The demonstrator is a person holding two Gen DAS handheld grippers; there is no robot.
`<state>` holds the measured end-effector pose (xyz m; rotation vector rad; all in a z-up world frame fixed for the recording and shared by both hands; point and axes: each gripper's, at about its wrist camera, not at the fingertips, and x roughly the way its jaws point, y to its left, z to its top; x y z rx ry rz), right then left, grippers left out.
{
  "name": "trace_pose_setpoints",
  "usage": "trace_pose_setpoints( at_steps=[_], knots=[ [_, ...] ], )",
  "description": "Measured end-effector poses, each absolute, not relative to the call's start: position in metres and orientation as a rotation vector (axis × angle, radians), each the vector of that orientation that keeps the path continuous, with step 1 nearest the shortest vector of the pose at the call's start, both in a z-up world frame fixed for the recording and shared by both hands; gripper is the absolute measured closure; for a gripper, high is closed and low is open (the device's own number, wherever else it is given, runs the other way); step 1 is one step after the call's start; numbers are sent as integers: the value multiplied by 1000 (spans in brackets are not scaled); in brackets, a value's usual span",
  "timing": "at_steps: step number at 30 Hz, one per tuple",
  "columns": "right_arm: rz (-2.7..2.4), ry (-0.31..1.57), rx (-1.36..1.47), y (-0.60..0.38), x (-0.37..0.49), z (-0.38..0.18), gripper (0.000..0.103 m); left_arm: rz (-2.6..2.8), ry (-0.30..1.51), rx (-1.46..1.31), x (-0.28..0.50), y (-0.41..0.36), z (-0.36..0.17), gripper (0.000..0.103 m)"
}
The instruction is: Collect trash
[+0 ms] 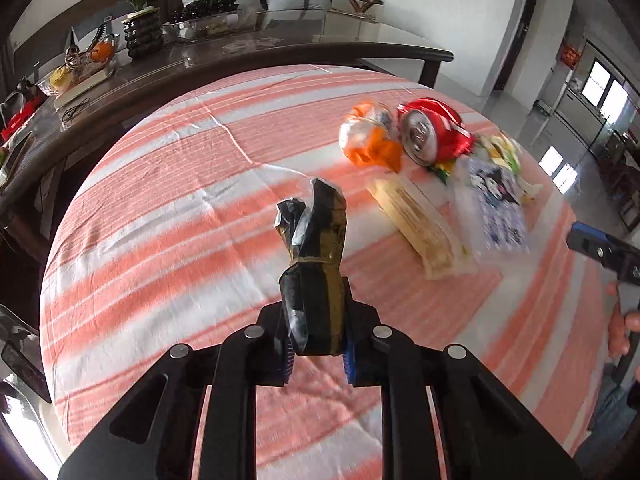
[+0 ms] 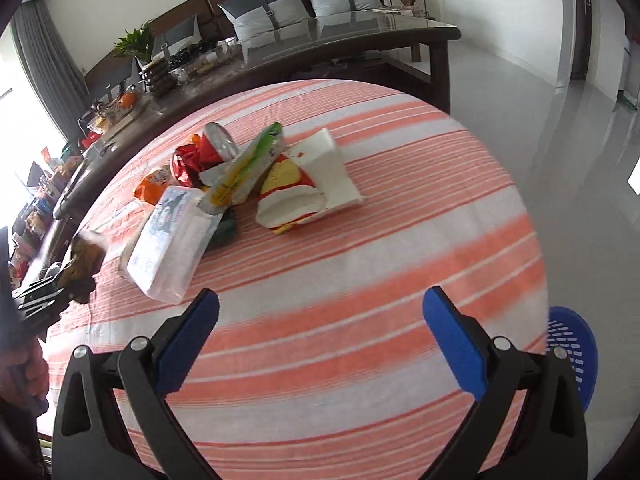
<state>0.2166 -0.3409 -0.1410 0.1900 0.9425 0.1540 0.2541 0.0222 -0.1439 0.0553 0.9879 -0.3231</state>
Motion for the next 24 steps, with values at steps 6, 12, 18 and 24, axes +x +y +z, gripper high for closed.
trace_pose_setpoints(
  at_steps=[6, 12, 18, 24],
  knots=[
    [182, 957, 133, -326, 246, -130, 12, -371, 966, 91, 214, 5, -147, 67],
    [378, 997, 155, -263, 234, -125, 16, -334, 967, 95, 208, 13, -154, 43],
    [258, 999, 196, -204, 255, -133, 16, -313, 967, 106, 209, 10, -159, 42],
    [148, 1067, 91, -177, 277, -140, 33, -263, 969, 137, 213, 10, -160, 42]
  ],
)
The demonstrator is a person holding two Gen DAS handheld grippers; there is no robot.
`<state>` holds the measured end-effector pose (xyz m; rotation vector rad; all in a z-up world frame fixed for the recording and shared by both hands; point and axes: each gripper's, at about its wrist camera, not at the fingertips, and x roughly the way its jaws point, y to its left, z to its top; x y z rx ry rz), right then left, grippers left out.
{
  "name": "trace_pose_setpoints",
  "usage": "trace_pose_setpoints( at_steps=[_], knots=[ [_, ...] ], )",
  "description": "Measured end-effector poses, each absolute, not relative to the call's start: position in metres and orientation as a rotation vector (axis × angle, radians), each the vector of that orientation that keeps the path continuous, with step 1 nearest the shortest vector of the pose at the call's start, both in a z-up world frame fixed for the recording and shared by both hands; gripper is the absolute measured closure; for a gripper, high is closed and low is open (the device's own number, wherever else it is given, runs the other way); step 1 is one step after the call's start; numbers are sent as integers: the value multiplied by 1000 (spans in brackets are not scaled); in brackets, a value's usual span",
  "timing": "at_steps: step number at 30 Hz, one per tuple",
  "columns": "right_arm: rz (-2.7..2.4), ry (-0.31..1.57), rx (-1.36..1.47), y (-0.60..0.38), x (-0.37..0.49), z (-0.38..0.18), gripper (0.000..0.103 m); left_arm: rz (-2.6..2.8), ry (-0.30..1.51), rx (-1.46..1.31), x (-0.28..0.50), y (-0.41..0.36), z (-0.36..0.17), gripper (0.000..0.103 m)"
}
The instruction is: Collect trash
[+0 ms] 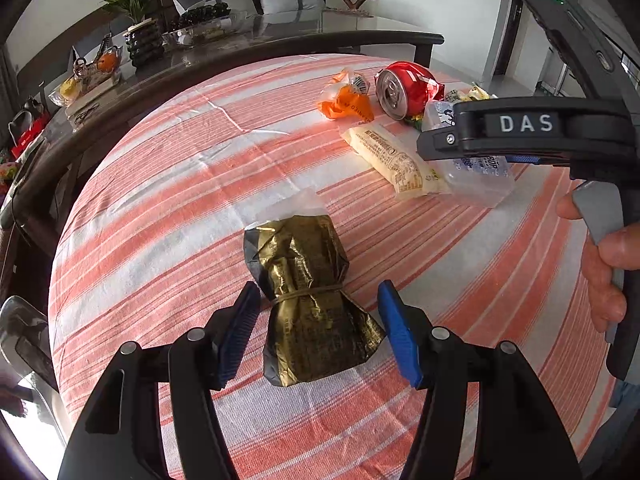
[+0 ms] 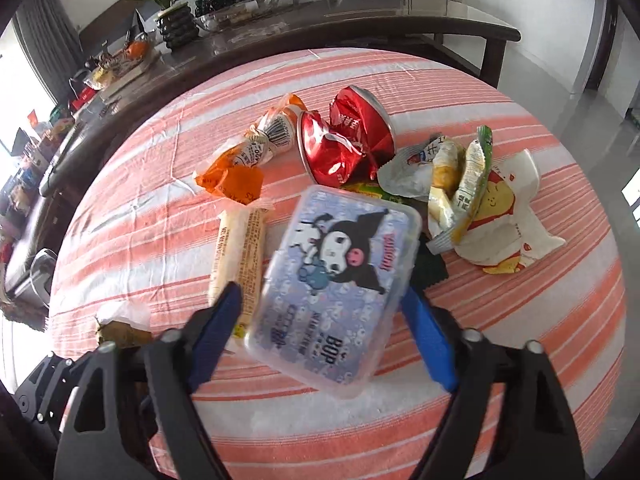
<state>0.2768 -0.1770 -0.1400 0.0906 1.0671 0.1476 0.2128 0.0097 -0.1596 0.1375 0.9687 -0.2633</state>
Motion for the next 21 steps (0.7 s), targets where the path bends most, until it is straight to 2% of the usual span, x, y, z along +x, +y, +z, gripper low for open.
trace_pose_setpoints(
  at_steps=[4, 5, 9, 13, 18, 21],
  knots=[
    [201, 1070, 55, -194, 256, -131, 35, -267, 970, 121, 203, 22, -159, 41],
    [234, 1083, 54, -200, 248, -129, 35, -270, 971, 117, 201, 24, -159, 37],
    [362, 1140, -61, -214, 214, -123, 35, -308, 963, 85, 192, 32, -151, 32],
    [355, 1208, -107, -230, 200, -142, 35, -341, 954, 67, 192, 30, -148, 22],
    [326, 1175, -60, -232, 203, -141, 23, -354, 992, 109, 202, 19, -157, 22],
    [329, 1173, -109, -217, 206, -141, 21, -315, 1010, 140, 209, 18, -162, 22]
  ],
)
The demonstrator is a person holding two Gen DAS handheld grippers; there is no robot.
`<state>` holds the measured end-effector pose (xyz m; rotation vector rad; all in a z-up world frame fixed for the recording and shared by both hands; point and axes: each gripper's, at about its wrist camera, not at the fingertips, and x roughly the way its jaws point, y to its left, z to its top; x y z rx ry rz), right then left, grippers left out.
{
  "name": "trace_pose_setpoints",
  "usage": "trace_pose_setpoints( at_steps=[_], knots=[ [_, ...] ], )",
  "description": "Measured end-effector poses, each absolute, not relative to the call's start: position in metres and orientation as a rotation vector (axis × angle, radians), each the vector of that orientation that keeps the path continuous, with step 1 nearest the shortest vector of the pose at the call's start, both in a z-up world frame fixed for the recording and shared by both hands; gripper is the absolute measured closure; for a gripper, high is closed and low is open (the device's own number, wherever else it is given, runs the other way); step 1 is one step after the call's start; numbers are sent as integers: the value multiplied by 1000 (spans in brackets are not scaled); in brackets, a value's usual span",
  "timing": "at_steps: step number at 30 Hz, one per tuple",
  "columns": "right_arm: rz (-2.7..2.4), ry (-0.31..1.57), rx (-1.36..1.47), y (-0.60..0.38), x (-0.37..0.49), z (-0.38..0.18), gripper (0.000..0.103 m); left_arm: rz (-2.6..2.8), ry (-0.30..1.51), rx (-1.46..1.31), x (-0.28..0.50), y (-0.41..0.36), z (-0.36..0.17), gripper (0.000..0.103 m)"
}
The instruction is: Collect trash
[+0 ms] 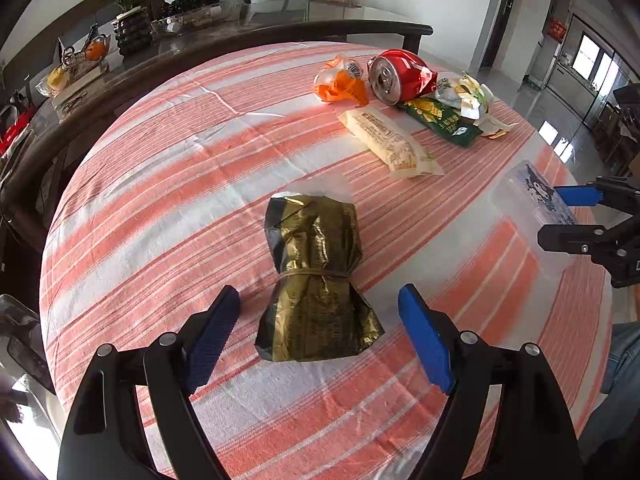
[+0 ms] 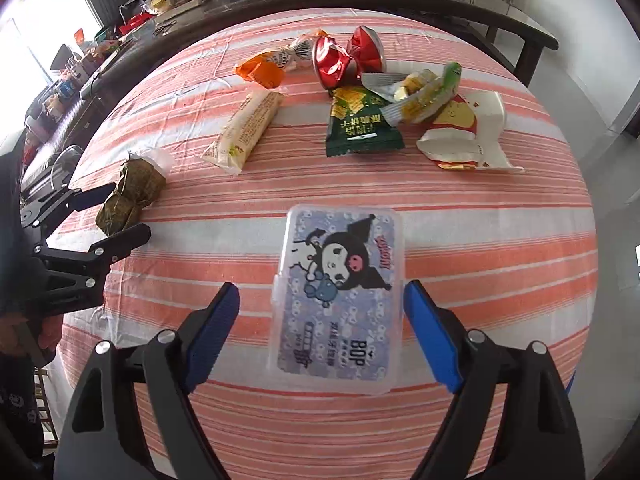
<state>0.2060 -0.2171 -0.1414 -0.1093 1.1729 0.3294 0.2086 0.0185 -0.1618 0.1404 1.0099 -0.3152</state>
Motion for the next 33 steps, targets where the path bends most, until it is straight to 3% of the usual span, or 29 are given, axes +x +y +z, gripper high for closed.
trace_pose_setpoints(
  at_steps=[2, 4, 6, 7, 10, 22, 33],
  knots=[
    [302, 1165, -160, -211, 207, -144, 22, -290, 1020, 146, 213, 21, -162, 22],
    [267, 1169, -187, -212, 209, -146, 40, -277, 1026, 141, 216, 24, -161, 25],
    [269, 1162, -156, -217, 209, -144, 41, -260, 1028, 148, 219, 25, -160, 41],
    [273, 1152, -138, -220, 208, -141, 41, -263, 1023, 147, 219, 26, -158, 56],
    [300, 1105, -91, -229, 201, -128, 41, -269, 1024, 116, 217, 30, -155, 66],
    [373, 1002, 136, -276, 173, -103, 41, -435, 953, 22, 182, -10, -121, 69],
    [75, 943, 252, -446, 132, -99, 41, -733, 958, 39, 171, -160, -102, 69]
  ],
)
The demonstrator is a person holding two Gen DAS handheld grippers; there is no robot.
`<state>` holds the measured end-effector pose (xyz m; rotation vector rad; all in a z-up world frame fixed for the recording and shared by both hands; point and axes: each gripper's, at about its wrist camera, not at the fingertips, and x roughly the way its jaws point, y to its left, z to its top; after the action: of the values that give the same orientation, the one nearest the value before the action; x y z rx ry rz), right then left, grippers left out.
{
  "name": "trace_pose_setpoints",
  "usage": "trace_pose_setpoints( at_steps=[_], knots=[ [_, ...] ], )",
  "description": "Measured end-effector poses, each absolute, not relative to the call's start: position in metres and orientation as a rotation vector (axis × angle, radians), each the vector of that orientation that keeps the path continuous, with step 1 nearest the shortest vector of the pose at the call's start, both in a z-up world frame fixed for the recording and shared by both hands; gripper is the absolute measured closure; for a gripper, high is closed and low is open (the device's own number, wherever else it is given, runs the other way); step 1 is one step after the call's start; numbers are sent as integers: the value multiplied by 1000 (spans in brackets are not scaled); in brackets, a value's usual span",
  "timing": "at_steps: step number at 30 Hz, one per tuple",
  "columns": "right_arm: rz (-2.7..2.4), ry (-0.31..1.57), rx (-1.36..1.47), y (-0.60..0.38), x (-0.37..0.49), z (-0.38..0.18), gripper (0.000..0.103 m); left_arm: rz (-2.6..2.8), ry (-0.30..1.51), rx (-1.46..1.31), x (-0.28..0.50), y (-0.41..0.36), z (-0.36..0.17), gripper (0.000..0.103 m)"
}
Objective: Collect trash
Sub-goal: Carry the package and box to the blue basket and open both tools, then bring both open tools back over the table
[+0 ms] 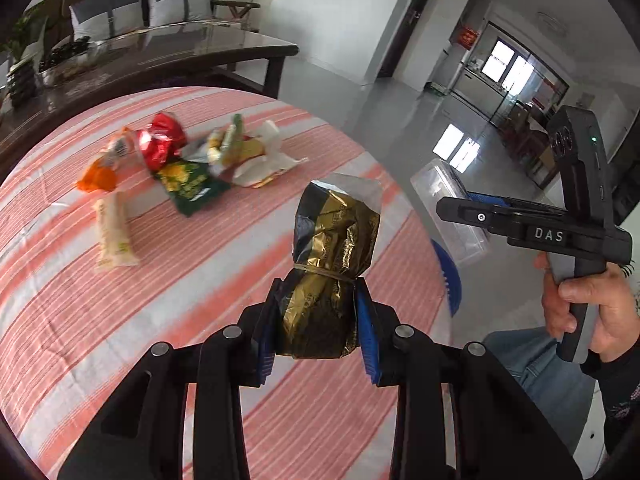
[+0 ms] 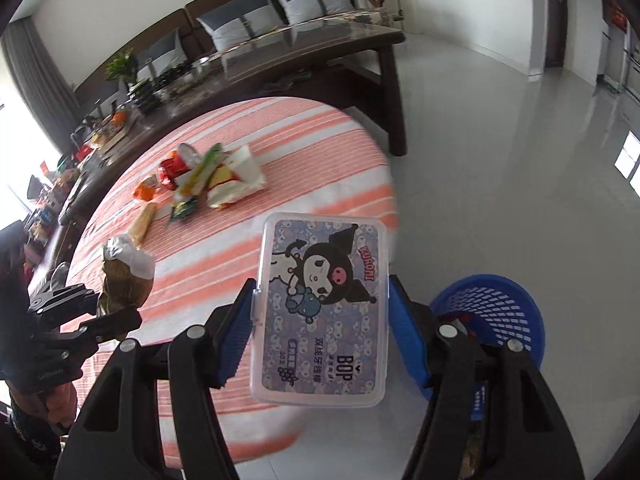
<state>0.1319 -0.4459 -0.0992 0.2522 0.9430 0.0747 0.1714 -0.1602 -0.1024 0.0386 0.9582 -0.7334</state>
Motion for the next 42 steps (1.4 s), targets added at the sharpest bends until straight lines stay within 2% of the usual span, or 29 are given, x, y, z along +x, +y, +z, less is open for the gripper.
trace_pose_setpoints(
  at_steps=[6, 11, 21, 22, 24, 25, 26, 31, 35, 38, 42],
  knots=[
    [-96, 951, 318, -543, 115, -128, 41, -891, 970, 130, 160, -281, -105, 68],
    [-190, 960, 400, -608, 109, -163, 41, -967, 1016, 169, 167, -373, -130, 67],
    [-245, 948, 557, -668, 104, -199, 40, -983, 1118, 200, 189, -482, -202, 66],
    [-243, 943, 573, -671, 104, -202, 40, -987, 1121, 200, 190, -490, -208, 64],
    [-253, 927, 619, -680, 100, -207, 20, -1004, 1116, 201, 193, -504, -222, 47],
    [-267, 916, 636, -682, 97, -207, 20, -994, 1112, 208, 194, -509, -228, 29],
    [-275, 911, 643, -684, 95, -207, 20, -974, 1108, 219, 196, -512, -233, 25],
    [-300, 831, 597, -683, 86, -187, 20, -946, 1109, 171, 191, -496, -218, 24],
    [-281, 721, 500, -655, 77, -162, 6, -946, 950, 183, 165, -446, -167, 8],
    [-234, 650, 343, -613, 74, -142, 5, -924, 839, 197, 143, -398, -139, 5],
    [-147, 630, 154, -542, 79, -128, 5, -767, 815, 243, 131, -323, -134, 5]
  ],
)
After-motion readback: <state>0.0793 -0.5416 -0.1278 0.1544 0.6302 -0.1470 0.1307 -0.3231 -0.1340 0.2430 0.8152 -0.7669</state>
